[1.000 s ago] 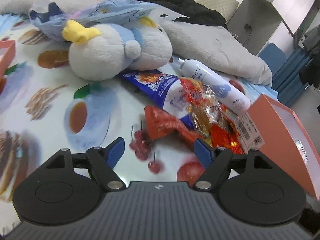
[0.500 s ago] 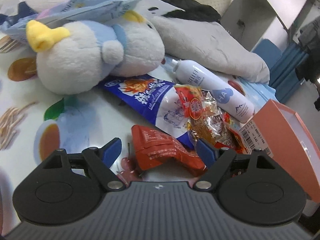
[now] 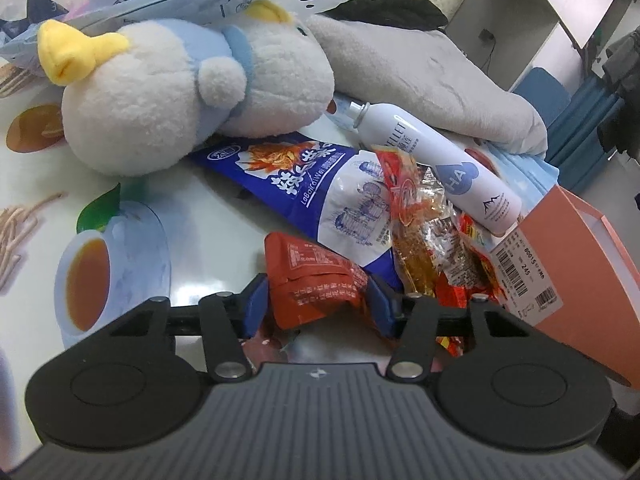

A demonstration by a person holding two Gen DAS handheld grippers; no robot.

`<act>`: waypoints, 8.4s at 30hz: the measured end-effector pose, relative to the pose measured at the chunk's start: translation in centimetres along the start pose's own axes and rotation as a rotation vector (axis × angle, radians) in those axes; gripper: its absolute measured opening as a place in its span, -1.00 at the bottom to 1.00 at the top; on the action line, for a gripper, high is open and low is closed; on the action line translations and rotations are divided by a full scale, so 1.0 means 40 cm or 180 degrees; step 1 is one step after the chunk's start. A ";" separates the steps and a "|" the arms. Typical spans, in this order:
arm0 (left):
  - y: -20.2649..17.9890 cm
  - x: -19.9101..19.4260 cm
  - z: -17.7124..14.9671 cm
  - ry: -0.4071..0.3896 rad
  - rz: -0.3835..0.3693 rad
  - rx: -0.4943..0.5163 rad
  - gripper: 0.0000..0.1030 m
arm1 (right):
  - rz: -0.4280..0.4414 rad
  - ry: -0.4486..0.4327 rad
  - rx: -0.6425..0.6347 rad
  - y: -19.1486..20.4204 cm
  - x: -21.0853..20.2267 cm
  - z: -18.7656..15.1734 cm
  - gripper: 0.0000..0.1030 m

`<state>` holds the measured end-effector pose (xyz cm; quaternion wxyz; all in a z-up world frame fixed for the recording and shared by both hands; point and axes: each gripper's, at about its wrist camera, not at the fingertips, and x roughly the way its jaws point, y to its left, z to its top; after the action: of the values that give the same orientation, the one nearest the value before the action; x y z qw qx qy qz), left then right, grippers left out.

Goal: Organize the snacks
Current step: 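Close the right tool on the red foil candy while the left tool grips the orange-red packet, then carry the orange-red packet with the left tool while the right tool carries the candy into the box, then open the right tool over the box while the left tool releases the orange-red packet inside, then lift both open tools out of the box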

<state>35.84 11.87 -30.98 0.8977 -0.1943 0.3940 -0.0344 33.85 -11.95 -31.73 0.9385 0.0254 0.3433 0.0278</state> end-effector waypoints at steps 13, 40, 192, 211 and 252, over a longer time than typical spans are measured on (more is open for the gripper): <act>0.006 -0.126 -0.056 0.0012 0.0102 -0.0048 -0.05 | 0.0131 0.0096 -0.0140 -0.012 -0.085 -0.036 -0.24; -0.111 -0.440 -0.228 0.0081 0.0303 -0.0101 -0.13 | 0.0422 0.0316 -0.0532 -0.060 -0.379 -0.093 -0.24; -0.795 -0.115 0.028 0.0582 -0.0591 0.0911 -0.76 | -0.0071 0.0417 0.0184 -0.606 -0.299 0.129 -0.18; -0.747 -0.313 0.070 0.0058 -0.0564 0.0967 -0.23 | 0.0152 -0.0141 0.0234 -0.560 -0.443 0.202 0.24; -0.328 -0.650 -0.122 -0.0487 0.0427 0.0809 1.00 | 0.0711 -0.0538 -0.0304 -0.159 -0.636 0.053 0.25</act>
<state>15.67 3.79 -11.01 0.9427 -0.0545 0.3290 -0.0090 16.03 -20.13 -14.20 0.9552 0.0210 0.2564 0.1462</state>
